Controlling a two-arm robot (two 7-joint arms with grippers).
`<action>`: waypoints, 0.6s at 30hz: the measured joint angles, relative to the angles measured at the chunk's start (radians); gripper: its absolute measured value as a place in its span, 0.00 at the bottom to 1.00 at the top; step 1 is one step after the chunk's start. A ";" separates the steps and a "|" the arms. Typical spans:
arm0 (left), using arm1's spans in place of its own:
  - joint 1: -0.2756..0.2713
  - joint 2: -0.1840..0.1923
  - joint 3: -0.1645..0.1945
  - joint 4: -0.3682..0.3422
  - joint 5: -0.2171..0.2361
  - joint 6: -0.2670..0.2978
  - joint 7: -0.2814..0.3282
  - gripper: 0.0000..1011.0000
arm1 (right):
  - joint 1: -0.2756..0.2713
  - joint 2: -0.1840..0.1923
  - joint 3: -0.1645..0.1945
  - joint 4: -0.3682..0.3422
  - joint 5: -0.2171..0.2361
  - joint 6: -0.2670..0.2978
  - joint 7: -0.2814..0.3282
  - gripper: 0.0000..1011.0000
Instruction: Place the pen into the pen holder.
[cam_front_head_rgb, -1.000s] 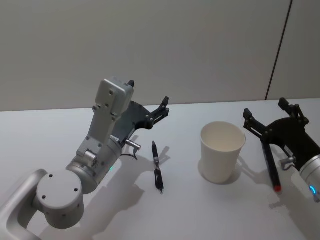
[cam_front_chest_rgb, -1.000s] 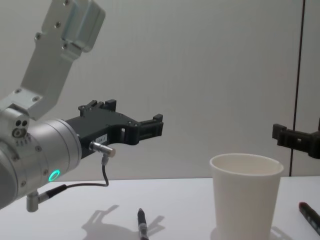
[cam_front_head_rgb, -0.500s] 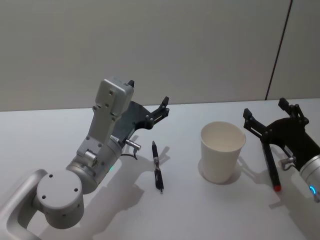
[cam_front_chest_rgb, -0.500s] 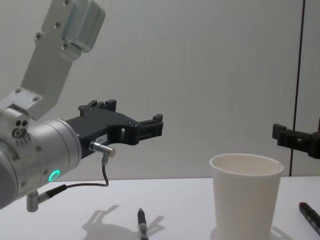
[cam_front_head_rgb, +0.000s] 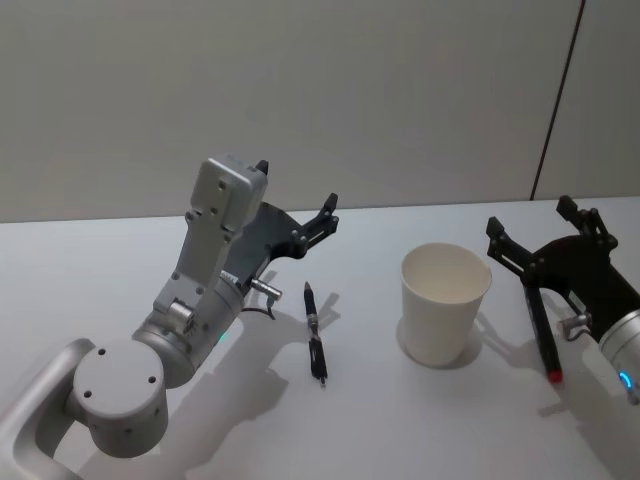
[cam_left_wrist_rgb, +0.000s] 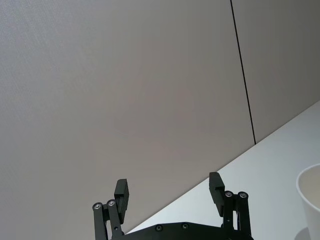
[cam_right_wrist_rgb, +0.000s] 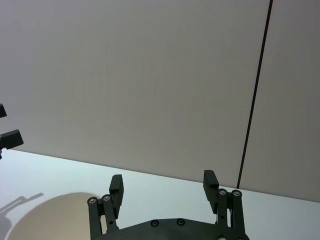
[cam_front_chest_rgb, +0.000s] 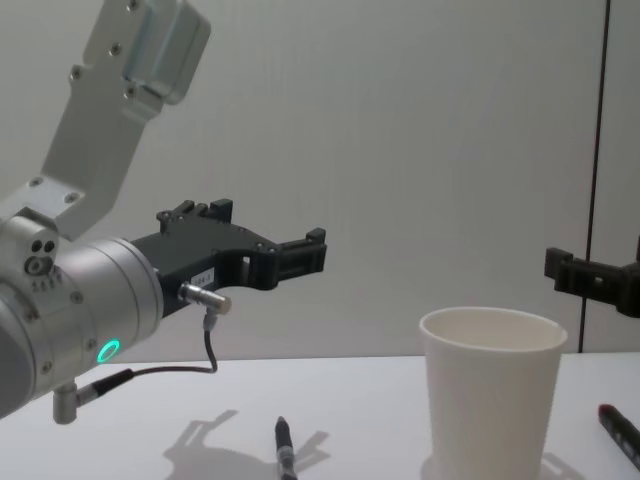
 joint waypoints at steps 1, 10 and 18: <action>0.000 0.000 0.000 0.000 0.000 0.000 0.000 0.99 | 0.000 0.000 0.000 0.000 0.000 0.000 0.000 0.99; 0.000 0.000 0.000 0.000 0.000 0.000 0.000 0.99 | 0.000 0.000 0.000 0.000 0.000 0.000 0.000 0.99; 0.000 0.000 0.000 0.000 0.000 0.000 0.000 0.99 | 0.000 0.000 0.000 0.000 0.000 0.000 0.000 0.99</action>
